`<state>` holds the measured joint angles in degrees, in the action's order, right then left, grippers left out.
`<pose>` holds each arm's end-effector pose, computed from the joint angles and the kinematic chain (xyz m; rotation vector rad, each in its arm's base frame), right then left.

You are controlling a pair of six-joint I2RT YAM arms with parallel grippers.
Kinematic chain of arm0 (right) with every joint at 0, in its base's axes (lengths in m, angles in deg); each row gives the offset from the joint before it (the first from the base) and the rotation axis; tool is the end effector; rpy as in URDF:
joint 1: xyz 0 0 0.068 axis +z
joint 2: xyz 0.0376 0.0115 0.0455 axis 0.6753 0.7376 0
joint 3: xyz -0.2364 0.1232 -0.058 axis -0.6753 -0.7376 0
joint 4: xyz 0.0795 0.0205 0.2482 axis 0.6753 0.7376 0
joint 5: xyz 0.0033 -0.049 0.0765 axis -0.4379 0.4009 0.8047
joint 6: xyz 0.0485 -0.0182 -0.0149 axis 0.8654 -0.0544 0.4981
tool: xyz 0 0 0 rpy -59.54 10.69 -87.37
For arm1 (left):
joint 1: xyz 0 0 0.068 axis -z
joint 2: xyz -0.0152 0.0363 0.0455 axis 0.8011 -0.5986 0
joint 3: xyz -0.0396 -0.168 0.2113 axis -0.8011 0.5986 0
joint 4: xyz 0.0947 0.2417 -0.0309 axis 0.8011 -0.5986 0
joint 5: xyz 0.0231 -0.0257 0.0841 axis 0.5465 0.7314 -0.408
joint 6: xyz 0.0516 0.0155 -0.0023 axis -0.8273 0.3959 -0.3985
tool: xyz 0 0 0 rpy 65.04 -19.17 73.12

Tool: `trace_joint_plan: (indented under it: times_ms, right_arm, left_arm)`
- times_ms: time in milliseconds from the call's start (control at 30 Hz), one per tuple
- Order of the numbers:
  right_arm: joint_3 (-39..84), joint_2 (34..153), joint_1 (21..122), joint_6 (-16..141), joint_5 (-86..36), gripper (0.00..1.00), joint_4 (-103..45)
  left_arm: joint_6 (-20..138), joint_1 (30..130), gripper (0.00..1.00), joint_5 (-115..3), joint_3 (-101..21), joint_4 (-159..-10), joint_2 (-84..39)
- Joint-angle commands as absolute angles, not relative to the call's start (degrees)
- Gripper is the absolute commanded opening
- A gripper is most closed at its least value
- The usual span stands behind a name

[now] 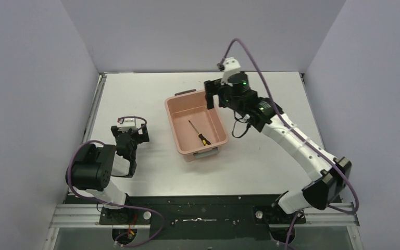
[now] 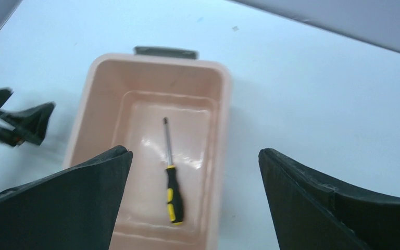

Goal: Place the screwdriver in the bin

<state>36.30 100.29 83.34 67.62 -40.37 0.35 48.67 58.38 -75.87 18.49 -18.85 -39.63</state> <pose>0.2663 0.2243 0.3947 -0.4428 2.0347 0.4355 0.2454 -0.0148 0.1275 -0.0894 1.7584 0.0993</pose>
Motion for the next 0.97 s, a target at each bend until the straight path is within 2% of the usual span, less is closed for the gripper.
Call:
trace_joint_plan:
  times_ms: [0, 133, 267, 500, 933]
  right_arm:
    - [22.9, 91.6, 75.4, 64.1, -45.6, 1.00, -11.2]
    - [5.5, 83.2, 69.6, 62.6, -51.0, 1.00, -23.1]
    - [-10.4, 77.9, 63.6, 63.0, -51.3, 1.00, -36.0]
    - [-30.5, 76.9, 60.1, 65.1, -52.9, 1.00, -54.4]
    - [-30.7, 80.1, 59.9, 63.6, -51.3, 1.00, -57.0]
  left_arm:
    - [49.0, 58.2, 0.97, -75.4, 17.9, -17.4, -39.0]
    - [48.9, 58.2, 0.97, -75.5, 17.8, -17.4, -39.0]
    - [49.0, 58.1, 0.97, -75.5, 17.9, -17.4, -39.0]
    - [48.9, 58.1, 0.97, -75.5, 17.8, -17.4, -39.1]
    - [48.9, 58.2, 0.97, -75.4, 17.8, -17.5, -39.1]
